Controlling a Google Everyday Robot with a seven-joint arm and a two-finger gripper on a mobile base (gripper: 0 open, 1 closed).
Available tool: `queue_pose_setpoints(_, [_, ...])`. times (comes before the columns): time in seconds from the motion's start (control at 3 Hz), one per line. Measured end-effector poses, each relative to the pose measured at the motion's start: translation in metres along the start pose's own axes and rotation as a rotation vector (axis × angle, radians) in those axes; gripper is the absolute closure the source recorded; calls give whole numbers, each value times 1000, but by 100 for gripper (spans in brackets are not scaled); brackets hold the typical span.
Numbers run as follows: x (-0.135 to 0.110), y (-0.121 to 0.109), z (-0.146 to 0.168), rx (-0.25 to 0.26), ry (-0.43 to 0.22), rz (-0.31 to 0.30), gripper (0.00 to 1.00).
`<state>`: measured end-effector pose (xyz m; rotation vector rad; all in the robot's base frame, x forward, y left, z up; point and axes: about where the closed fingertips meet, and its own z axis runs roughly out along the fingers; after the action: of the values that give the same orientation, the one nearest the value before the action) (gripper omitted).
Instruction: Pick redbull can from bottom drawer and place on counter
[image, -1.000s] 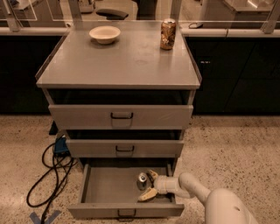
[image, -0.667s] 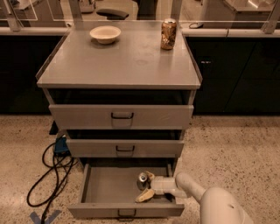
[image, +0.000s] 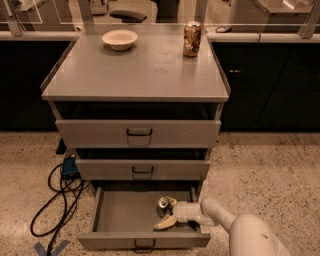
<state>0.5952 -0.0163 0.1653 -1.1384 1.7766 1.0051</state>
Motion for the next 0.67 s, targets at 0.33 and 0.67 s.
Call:
queue_pose_setpoints(0.33, [0, 0, 0, 0, 0, 0, 37])
queue_pose_setpoints(0.67, [0, 0, 0, 0, 0, 0, 60])
